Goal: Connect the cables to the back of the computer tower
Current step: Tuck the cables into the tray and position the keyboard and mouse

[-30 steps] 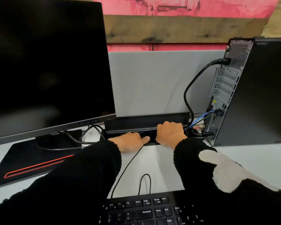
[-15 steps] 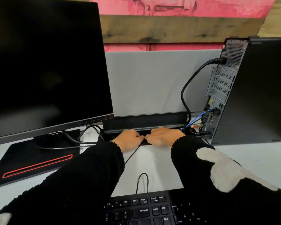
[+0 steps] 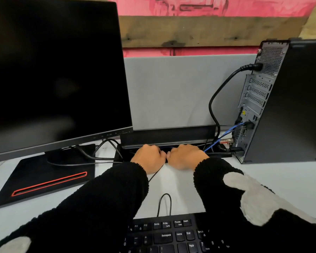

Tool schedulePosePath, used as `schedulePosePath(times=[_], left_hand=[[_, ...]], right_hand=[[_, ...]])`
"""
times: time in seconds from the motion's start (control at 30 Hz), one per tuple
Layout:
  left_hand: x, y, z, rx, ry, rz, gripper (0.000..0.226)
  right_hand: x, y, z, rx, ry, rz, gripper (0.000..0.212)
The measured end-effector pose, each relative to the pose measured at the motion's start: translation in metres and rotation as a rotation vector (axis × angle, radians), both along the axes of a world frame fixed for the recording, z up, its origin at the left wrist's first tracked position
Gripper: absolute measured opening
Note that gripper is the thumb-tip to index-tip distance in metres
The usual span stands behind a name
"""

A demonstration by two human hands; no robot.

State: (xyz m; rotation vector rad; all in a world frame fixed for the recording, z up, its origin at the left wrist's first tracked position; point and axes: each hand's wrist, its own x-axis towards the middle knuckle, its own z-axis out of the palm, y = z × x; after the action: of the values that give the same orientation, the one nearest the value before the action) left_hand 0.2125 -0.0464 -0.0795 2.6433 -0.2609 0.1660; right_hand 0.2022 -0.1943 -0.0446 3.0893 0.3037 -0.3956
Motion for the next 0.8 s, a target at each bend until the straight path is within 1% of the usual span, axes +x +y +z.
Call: schedulePosePath(times=[0.03, 0.1, 0.13, 0.2, 0.27, 0.3, 0.37, 0.4, 0.43, 0.5, 0.53, 0.57, 0.63, 0.67, 0.73, 0.8], left_hand=[[-0.002, 0.0, 0.003, 0.033, 0.027, 0.018, 0.036], [-0.003, 0.0, 0.003, 0.086, 0.096, -0.007, 0.028], [0.0, 0.001, 0.003, 0.197, 0.152, -0.038, 0.026], [0.003, 0.0, 0.004, 0.229, 0.241, -0.055, 0.029], [0.008, -0.003, 0.012, 0.262, 0.299, -0.012, 0.04], [0.009, -0.003, 0.014, 0.271, 0.283, -0.034, 0.041], [0.008, -0.002, 0.012, 0.263, 0.247, -0.104, 0.031], [0.009, 0.0, 0.008, 0.208, 0.244, -0.064, 0.029], [0.005, 0.001, 0.006, 0.1, 0.188, -0.006, 0.032], [-0.007, -0.001, 0.006, 0.101, 0.027, 0.096, 0.04], [-0.01, -0.001, 0.007, 0.12, -0.02, 0.125, 0.042], [-0.015, -0.001, 0.009, 0.166, -0.078, 0.127, 0.042], [-0.019, 0.002, 0.015, 0.282, -0.158, 0.135, 0.038], [-0.019, 0.006, 0.017, 0.308, -0.159, 0.151, 0.036], [-0.019, 0.012, 0.02, 0.355, -0.156, 0.156, 0.034], [-0.02, 0.015, 0.022, 0.473, -0.098, 0.131, 0.032]], right_hand=[[0.0, -0.001, -0.001, 0.04, 0.016, -0.014, 0.039], [0.002, -0.002, -0.003, 0.136, 0.071, -0.065, 0.039], [0.003, -0.003, -0.003, 0.143, 0.095, -0.086, 0.04], [0.008, -0.003, -0.006, 0.094, 0.144, -0.115, 0.046], [0.01, -0.003, -0.009, 0.026, 0.108, -0.162, 0.06], [0.011, -0.002, -0.01, -0.01, 0.081, -0.165, 0.064], [0.011, -0.001, -0.011, -0.062, 0.062, -0.12, 0.066], [0.009, 0.0, -0.01, -0.067, 0.068, -0.097, 0.063], [0.006, 0.001, -0.005, -0.069, 0.055, -0.071, 0.056], [-0.001, 0.003, 0.006, -0.056, -0.044, -0.022, 0.037], [-0.004, 0.004, 0.013, -0.024, -0.096, -0.01, 0.03], [-0.008, 0.003, 0.021, 0.001, -0.139, -0.007, 0.027], [-0.01, -0.001, 0.033, -0.021, -0.198, -0.023, 0.032], [-0.01, -0.005, 0.037, -0.057, -0.208, -0.033, 0.034], [-0.011, -0.011, 0.041, -0.083, -0.17, -0.063, 0.036], [-0.01, -0.015, 0.039, -0.065, -0.106, -0.07, 0.034]])
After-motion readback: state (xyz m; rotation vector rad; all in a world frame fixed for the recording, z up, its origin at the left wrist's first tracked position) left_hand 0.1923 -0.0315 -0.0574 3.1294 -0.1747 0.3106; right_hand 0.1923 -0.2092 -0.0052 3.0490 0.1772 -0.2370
